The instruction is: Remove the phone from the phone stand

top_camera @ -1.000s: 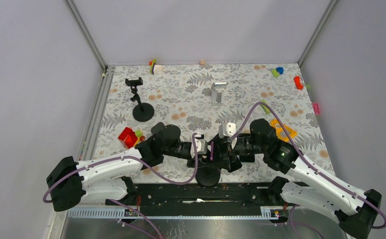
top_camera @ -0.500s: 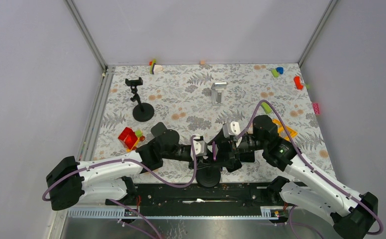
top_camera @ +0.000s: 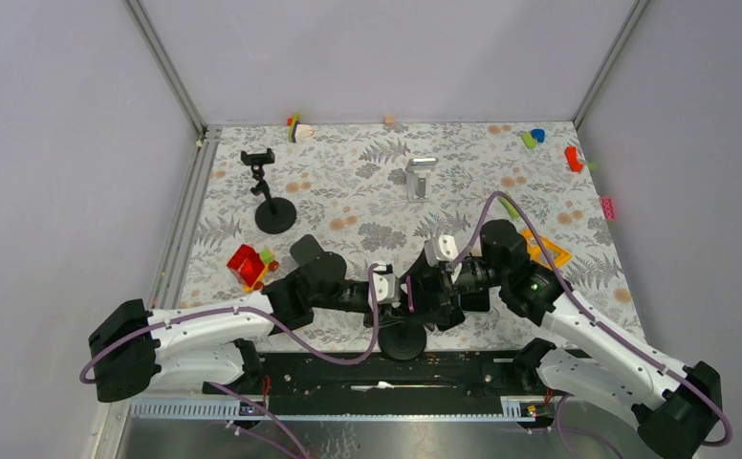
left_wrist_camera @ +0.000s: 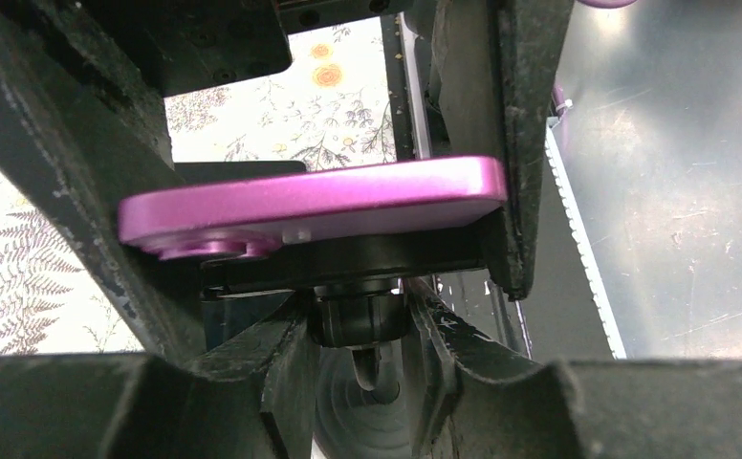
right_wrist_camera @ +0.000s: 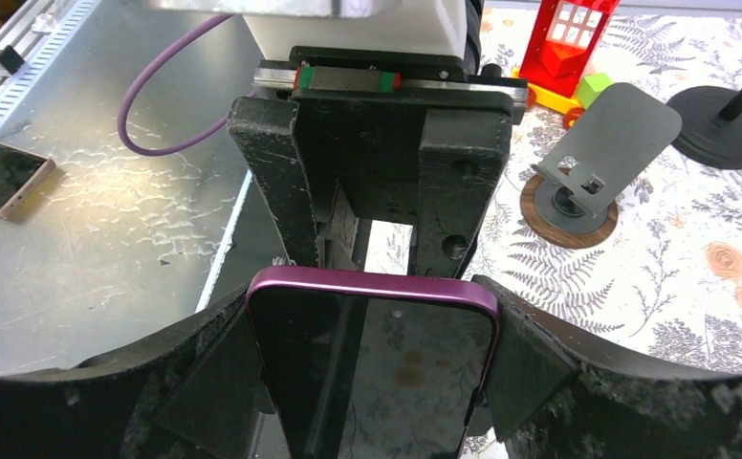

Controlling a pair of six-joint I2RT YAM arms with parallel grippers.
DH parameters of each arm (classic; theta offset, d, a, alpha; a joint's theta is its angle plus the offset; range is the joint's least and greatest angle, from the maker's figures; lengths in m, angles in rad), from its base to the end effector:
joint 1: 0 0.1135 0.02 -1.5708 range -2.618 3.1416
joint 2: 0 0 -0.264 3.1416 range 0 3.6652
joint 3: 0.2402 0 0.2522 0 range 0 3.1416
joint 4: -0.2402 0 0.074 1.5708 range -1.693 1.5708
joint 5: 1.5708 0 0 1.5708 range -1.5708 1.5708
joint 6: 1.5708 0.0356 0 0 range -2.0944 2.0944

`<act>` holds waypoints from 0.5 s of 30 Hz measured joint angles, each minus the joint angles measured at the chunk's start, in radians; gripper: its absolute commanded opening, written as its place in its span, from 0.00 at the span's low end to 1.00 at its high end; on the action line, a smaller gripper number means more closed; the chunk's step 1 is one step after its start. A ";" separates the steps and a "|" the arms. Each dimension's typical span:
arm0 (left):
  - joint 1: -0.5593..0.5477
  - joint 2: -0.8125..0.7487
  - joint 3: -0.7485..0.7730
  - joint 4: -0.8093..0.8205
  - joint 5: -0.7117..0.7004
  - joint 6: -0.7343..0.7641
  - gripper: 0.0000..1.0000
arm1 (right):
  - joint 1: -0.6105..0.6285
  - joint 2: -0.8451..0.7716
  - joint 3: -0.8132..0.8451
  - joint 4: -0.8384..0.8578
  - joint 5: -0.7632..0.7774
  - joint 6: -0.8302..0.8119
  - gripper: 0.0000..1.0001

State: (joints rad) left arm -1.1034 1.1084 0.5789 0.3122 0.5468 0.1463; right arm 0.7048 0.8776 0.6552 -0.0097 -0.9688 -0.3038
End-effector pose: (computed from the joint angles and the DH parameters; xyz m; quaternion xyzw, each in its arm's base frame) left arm 0.0943 -0.2279 0.2553 0.5763 0.5099 -0.4645 0.4383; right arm 0.1296 0.1488 0.2994 -0.5883 0.4680 0.4672 0.4654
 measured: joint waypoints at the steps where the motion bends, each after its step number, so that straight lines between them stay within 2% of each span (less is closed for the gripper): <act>1: -0.001 0.000 0.000 -0.002 -0.003 0.000 0.00 | -0.004 0.010 0.006 -0.005 -0.008 0.000 0.00; 7: -0.009 0.006 0.005 -0.012 -0.026 0.010 0.00 | -0.023 0.069 0.053 -0.065 -0.059 -0.021 0.00; 15: -0.035 0.024 0.011 0.000 -0.051 0.037 0.00 | -0.031 0.033 0.063 -0.112 -0.061 -0.020 0.00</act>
State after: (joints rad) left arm -1.1385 1.1320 0.5900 0.3119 0.4961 0.1829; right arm 0.6743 0.9104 0.7177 -0.1215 -1.0298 -0.3237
